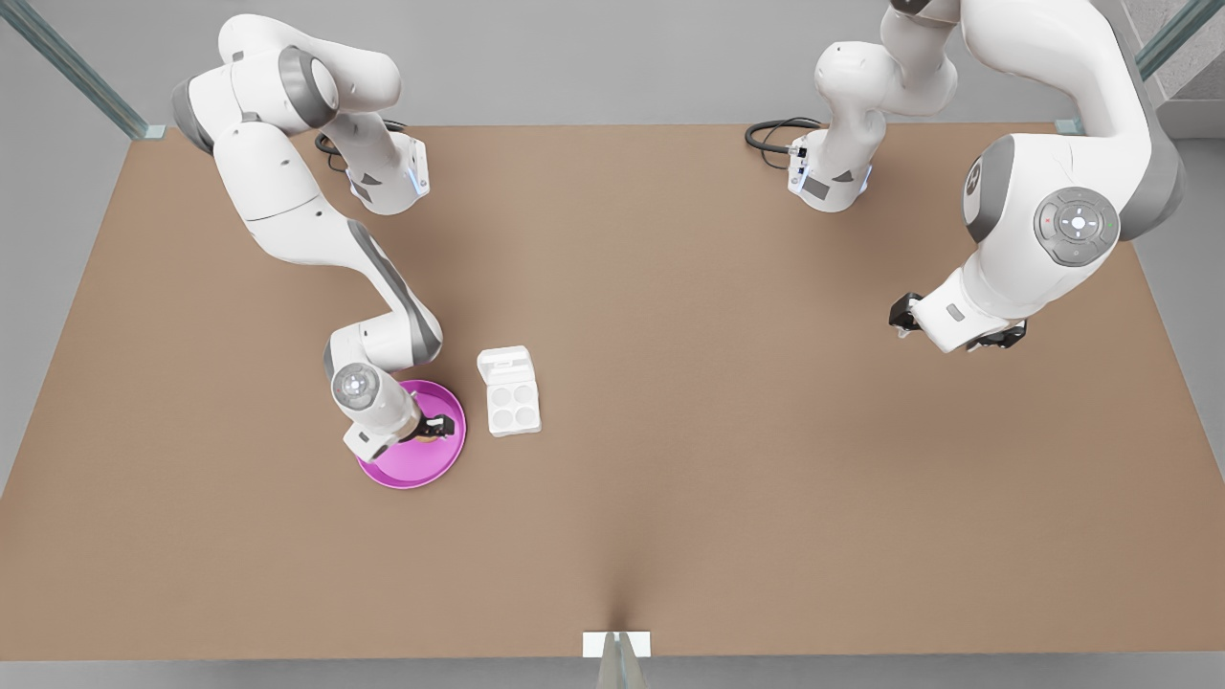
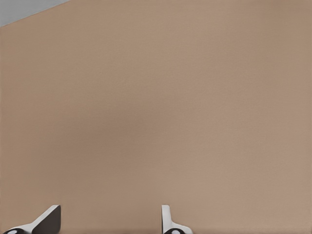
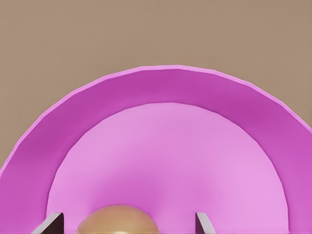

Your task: Pack egg into the box and close the box lid

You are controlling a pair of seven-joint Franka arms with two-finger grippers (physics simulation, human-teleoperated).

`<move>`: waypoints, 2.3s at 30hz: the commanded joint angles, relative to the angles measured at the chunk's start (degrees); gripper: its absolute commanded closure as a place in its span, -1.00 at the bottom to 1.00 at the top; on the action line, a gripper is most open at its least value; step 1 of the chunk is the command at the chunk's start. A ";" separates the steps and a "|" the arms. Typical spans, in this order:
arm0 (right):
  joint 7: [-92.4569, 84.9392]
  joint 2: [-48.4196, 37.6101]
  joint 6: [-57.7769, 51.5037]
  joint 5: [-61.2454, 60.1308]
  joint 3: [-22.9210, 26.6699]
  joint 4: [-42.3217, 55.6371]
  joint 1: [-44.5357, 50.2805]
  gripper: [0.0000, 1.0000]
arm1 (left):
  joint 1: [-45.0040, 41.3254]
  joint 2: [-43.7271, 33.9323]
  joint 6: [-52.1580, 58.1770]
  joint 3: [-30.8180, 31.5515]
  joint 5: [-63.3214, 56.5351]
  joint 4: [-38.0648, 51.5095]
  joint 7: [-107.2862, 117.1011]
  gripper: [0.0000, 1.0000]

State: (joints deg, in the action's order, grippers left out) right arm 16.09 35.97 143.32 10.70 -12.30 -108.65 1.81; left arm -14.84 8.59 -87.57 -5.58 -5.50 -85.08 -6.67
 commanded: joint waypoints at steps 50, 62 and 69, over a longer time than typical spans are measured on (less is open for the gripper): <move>14.76 0.07 -9.38 -0.68 -5.46 16.63 8.73 -0.21 | -0.19 2.23 -1.29 0.05 0.05 0.00 0.07 -1.00; 19.33 -1.95 -7.80 -0.59 -6.77 7.14 9.00 -0.20 | -0.19 2.23 -1.20 0.05 0.41 0.00 0.07 -1.00; 19.42 -3.01 -7.88 -0.59 -7.30 5.64 9.00 -0.20 | -0.27 2.23 -1.11 0.13 0.41 0.00 0.07 -1.00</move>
State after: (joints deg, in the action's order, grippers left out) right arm 28.81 33.06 135.55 9.72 -19.49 -103.00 10.81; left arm -15.12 10.89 -88.73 -5.46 -5.07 -85.10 -6.61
